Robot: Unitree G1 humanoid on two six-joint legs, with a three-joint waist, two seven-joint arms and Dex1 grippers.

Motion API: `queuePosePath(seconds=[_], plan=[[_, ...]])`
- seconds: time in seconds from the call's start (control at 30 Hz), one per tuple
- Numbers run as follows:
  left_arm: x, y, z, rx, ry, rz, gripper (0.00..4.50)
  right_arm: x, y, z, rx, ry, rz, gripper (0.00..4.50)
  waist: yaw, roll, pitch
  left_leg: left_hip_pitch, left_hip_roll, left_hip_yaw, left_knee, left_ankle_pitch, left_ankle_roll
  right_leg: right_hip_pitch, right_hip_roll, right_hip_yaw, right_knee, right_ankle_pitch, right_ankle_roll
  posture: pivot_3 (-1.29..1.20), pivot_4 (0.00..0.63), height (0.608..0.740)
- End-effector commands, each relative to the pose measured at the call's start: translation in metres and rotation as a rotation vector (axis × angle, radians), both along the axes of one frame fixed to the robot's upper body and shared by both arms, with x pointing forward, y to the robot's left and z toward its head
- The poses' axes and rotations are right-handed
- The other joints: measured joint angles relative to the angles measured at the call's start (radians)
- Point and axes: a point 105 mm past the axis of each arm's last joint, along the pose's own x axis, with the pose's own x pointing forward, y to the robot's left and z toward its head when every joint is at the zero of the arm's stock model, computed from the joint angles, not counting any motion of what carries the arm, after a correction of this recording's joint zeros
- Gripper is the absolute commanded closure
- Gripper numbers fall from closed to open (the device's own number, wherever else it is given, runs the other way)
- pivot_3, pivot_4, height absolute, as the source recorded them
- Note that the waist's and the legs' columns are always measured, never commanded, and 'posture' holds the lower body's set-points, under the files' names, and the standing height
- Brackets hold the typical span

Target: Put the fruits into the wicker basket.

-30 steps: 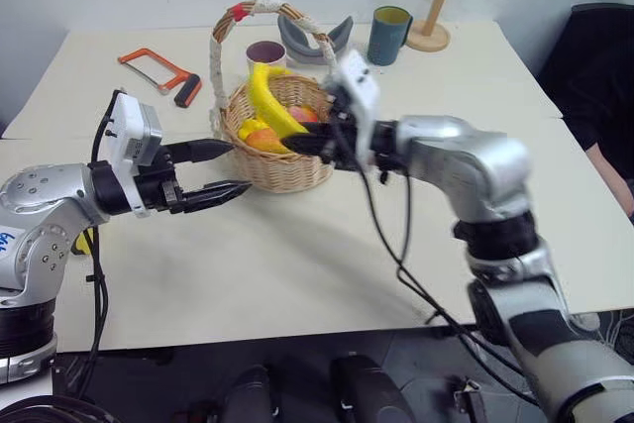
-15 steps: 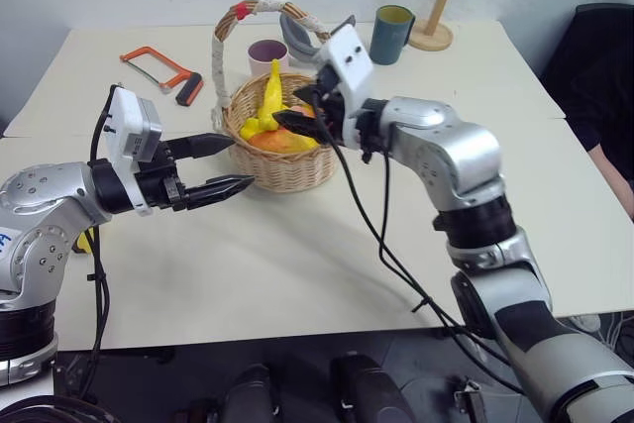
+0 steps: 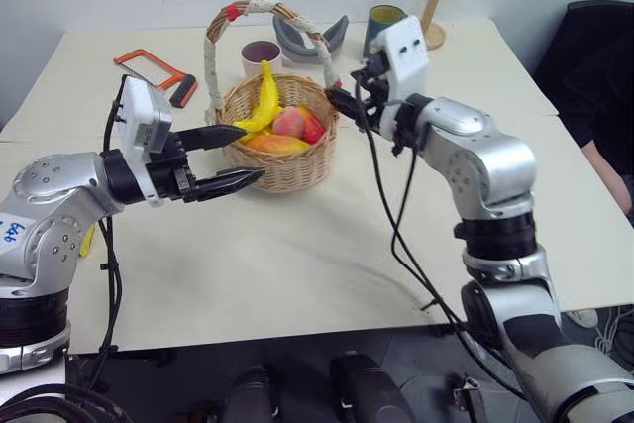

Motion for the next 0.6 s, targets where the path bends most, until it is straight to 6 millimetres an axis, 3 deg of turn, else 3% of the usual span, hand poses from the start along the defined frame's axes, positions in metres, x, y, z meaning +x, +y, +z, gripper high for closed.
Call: queuePosePath(seconds=[0.03,0.1,0.17,0.4,0.53,0.6], plan=[[0.002,-0.001,0.010,0.004,-0.057,0.000,0.87,0.020,0.015,0.004,-0.014,-0.054,-0.023,1.61,-0.006,0.000,0.000,0.000,0.000,0.000,0.000,0.000,0.000,0.000,0.000,0.000,0.000,0.000,0.000,0.00,0.150,0.740],[0.002,-0.001,0.012,-0.003,-0.062,0.001,0.87,0.030,0.017,-0.003,-0.024,-0.052,-0.036,1.61,-0.008,0.000,0.000,0.000,0.000,0.000,0.000,0.000,0.000,0.000,0.000,0.000,0.000,0.000,0.000,0.00,0.150,0.740],[0.000,0.000,0.013,-0.007,-0.067,0.003,0.87,0.037,0.017,-0.009,-0.036,-0.056,-0.048,2.00,-0.008,0.000,0.000,0.000,0.000,0.000,-0.001,0.000,0.000,0.000,-0.001,0.000,0.000,0.000,0.000,0.00,0.150,0.740],[-0.001,0.001,0.013,-0.036,-0.078,0.024,0.87,0.037,0.013,-0.011,0.005,-0.063,-0.027,4.32,-0.009,0.000,0.000,-0.001,0.000,0.000,0.000,0.000,0.001,0.000,-0.001,0.000,0.000,0.000,0.000,0.00,0.150,0.740],[0.000,-0.004,0.014,-0.051,-0.088,0.014,0.87,0.023,-0.002,0.004,0.096,-0.141,-0.006,4.33,-0.007,0.000,0.000,-0.001,0.000,-0.001,0.000,0.000,0.000,0.000,-0.001,0.000,0.000,0.000,0.000,0.00,0.150,0.740],[0.002,-0.007,0.012,-0.057,-0.084,0.004,0.87,0.013,-0.027,0.009,0.139,-0.193,-0.045,4.33,-0.006,0.000,0.000,-0.001,0.000,-0.001,0.000,0.000,0.000,0.000,-0.001,-0.001,0.000,0.000,0.000,0.00,0.150,0.740]])
